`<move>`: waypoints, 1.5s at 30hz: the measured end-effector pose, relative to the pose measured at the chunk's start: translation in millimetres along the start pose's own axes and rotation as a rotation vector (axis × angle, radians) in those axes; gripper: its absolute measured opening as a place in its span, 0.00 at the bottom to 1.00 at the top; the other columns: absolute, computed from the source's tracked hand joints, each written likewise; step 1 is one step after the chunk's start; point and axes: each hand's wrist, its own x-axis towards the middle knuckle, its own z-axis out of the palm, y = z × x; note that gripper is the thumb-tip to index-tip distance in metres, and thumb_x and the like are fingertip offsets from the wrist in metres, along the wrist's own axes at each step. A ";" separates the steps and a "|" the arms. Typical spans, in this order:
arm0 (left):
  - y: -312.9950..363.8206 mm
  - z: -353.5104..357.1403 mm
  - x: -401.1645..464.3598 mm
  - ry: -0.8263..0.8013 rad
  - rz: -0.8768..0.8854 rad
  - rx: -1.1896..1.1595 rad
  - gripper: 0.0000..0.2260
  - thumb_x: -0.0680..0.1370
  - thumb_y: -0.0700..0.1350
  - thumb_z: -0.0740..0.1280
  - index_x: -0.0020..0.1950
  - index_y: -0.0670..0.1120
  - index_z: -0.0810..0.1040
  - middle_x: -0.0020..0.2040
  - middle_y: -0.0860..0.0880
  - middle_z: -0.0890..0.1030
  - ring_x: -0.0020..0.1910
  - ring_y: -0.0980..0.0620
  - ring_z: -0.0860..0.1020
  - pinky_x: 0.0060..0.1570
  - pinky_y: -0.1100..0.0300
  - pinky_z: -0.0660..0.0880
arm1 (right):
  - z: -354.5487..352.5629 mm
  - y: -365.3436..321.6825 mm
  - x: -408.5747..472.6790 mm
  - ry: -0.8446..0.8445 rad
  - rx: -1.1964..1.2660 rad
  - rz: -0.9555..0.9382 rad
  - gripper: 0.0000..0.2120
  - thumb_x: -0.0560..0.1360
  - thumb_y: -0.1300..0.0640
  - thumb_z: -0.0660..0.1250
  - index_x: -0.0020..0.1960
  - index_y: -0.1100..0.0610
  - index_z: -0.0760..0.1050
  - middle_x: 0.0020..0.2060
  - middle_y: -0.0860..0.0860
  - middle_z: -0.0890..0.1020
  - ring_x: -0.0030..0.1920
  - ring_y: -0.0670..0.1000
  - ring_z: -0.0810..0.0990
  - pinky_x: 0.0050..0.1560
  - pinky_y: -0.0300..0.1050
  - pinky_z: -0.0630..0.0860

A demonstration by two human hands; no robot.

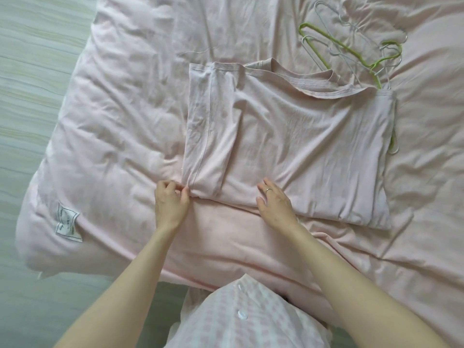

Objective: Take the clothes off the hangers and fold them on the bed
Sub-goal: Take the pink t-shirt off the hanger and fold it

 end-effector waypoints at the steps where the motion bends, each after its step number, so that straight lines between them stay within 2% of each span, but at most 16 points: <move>1: -0.2 -4.8 0.0 -0.026 -0.016 -0.039 0.06 0.76 0.38 0.66 0.48 0.35 0.78 0.52 0.38 0.72 0.52 0.40 0.74 0.56 0.60 0.66 | 0.9 -0.1 -0.8 -0.010 -0.014 0.002 0.22 0.80 0.57 0.57 0.73 0.57 0.63 0.76 0.52 0.58 0.75 0.50 0.55 0.73 0.42 0.50; 3: -2.6 -18.6 2.2 -0.049 -0.013 -0.077 0.06 0.78 0.36 0.63 0.50 0.34 0.75 0.52 0.37 0.71 0.53 0.41 0.73 0.53 0.63 0.63 | 2.7 -0.2 -2.2 -0.021 -0.029 0.010 0.22 0.80 0.57 0.56 0.74 0.56 0.61 0.76 0.51 0.56 0.76 0.50 0.53 0.74 0.46 0.50; 7: -20.3 -47.4 21.9 -0.026 -0.008 -0.083 0.05 0.79 0.35 0.59 0.51 0.34 0.73 0.53 0.35 0.72 0.53 0.42 0.71 0.51 0.61 0.62 | 3.7 -1.6 -1.2 -0.047 -0.027 0.033 0.23 0.80 0.57 0.56 0.74 0.54 0.60 0.76 0.50 0.54 0.76 0.49 0.52 0.74 0.51 0.51; 11: -23.5 -48.1 21.4 -0.154 -0.135 -0.290 0.05 0.79 0.40 0.61 0.44 0.45 0.73 0.40 0.48 0.76 0.42 0.48 0.72 0.41 0.57 0.68 | 1.9 -0.6 0.3 -0.064 -0.019 0.032 0.23 0.80 0.57 0.56 0.75 0.55 0.60 0.76 0.51 0.54 0.76 0.50 0.52 0.74 0.52 0.51; 13: -18.6 -47.4 18.5 -0.176 -0.196 -0.465 0.04 0.79 0.45 0.64 0.47 0.45 0.74 0.41 0.50 0.77 0.41 0.51 0.75 0.39 0.60 0.69 | 1.8 0.5 1.1 -0.075 -0.013 0.028 0.23 0.80 0.57 0.56 0.75 0.55 0.60 0.76 0.51 0.54 0.76 0.50 0.52 0.74 0.52 0.51; 16: -10.9 -45.3 20.8 -0.212 -0.174 -0.500 0.10 0.77 0.51 0.67 0.51 0.45 0.75 0.44 0.52 0.78 0.40 0.56 0.75 0.38 0.63 0.70 | 1.6 1.6 1.7 -0.072 0.008 0.026 0.23 0.80 0.57 0.56 0.74 0.55 0.61 0.76 0.51 0.55 0.76 0.50 0.52 0.74 0.52 0.52; 19: -5.2 -38.5 23.3 -0.213 -0.158 -0.467 0.06 0.77 0.44 0.67 0.40 0.47 0.75 0.34 0.56 0.76 0.35 0.60 0.72 0.35 0.70 0.68 | 2.1 1.9 1.8 -0.068 0.010 0.028 0.23 0.80 0.57 0.56 0.74 0.55 0.61 0.76 0.51 0.55 0.76 0.50 0.53 0.74 0.52 0.52; 22: 0.7 -37.4 26.6 -0.185 -0.353 -0.874 0.10 0.80 0.39 0.62 0.38 0.45 0.72 0.34 0.53 0.75 0.35 0.57 0.73 0.36 0.64 0.73 | 1.9 1.9 3.1 -0.068 0.030 0.020 0.22 0.80 0.58 0.57 0.73 0.56 0.63 0.76 0.51 0.56 0.76 0.50 0.54 0.74 0.52 0.53; 24: -2.8 -35.9 26.4 -0.161 -0.398 -0.946 0.10 0.81 0.39 0.60 0.39 0.45 0.72 0.34 0.52 0.75 0.36 0.54 0.74 0.35 0.60 0.74 | 0.0 2.6 4.3 -0.067 0.049 0.009 0.21 0.79 0.59 0.57 0.72 0.57 0.65 0.76 0.52 0.58 0.75 0.50 0.56 0.74 0.51 0.54; 26: -8.8 -31.4 27.1 -0.139 -0.294 -0.718 0.09 0.81 0.41 0.60 0.40 0.46 0.72 0.36 0.51 0.74 0.40 0.50 0.70 0.38 0.60 0.69 | -3.2 3.1 4.7 -0.075 0.054 -0.011 0.20 0.79 0.60 0.57 0.71 0.58 0.67 0.75 0.52 0.58 0.75 0.50 0.57 0.73 0.46 0.55; 28: -10.9 -27.9 29.6 -0.101 -0.114 -0.344 0.07 0.80 0.42 0.59 0.44 0.42 0.72 0.38 0.47 0.73 0.41 0.48 0.69 0.37 0.56 0.63 | -7.4 5.9 3.2 -0.071 0.077 -0.013 0.17 0.79 0.61 0.56 0.68 0.60 0.70 0.75 0.51 0.60 0.74 0.50 0.60 0.68 0.39 0.54; 31: -13.3 -23.7 36.3 -0.018 -0.079 -0.009 0.08 0.80 0.44 0.59 0.51 0.39 0.72 0.47 0.38 0.77 0.48 0.39 0.73 0.46 0.50 0.66 | -10.3 12.8 0.2 -0.042 0.134 0.020 0.15 0.80 0.61 0.57 0.63 0.61 0.74 0.73 0.52 0.65 0.71 0.51 0.64 0.66 0.36 0.56; 35: -10.0 -20.5 27.8 0.114 -0.207 0.114 0.11 0.77 0.40 0.61 0.58 0.38 0.70 0.59 0.36 0.73 0.61 0.36 0.69 0.59 0.45 0.65 | -18.8 38.0 -9.6 0.054 0.116 0.134 0.15 0.79 0.59 0.56 0.63 0.59 0.75 0.65 0.54 0.74 0.67 0.54 0.69 0.67 0.45 0.62; 38: 10.7 -14.5 8.8 0.255 -0.042 0.213 0.15 0.73 0.34 0.60 0.59 0.37 0.71 0.57 0.36 0.72 0.59 0.36 0.68 0.57 0.44 0.63 | -27.8 68.4 -23.1 0.178 0.053 0.236 0.15 0.79 0.60 0.57 0.62 0.60 0.75 0.61 0.57 0.77 0.64 0.57 0.71 0.65 0.49 0.65; 41: 32.5 10.6 -8.9 0.174 0.196 0.273 0.15 0.71 0.33 0.62 0.56 0.38 0.74 0.53 0.37 0.74 0.55 0.36 0.71 0.52 0.43 0.65 | -35.0 105.3 -41.0 0.375 0.056 0.320 0.14 0.77 0.63 0.59 0.60 0.65 0.76 0.57 0.62 0.77 0.60 0.62 0.72 0.61 0.49 0.63; 45: 63.5 54.4 -40.8 -0.071 0.415 0.301 0.16 0.69 0.38 0.61 0.55 0.40 0.77 0.54 0.38 0.77 0.54 0.36 0.74 0.50 0.44 0.70 | -48.1 149.2 -65.9 0.579 0.190 0.547 0.16 0.75 0.64 0.61 0.61 0.65 0.74 0.58 0.64 0.75 0.61 0.63 0.72 0.62 0.52 0.65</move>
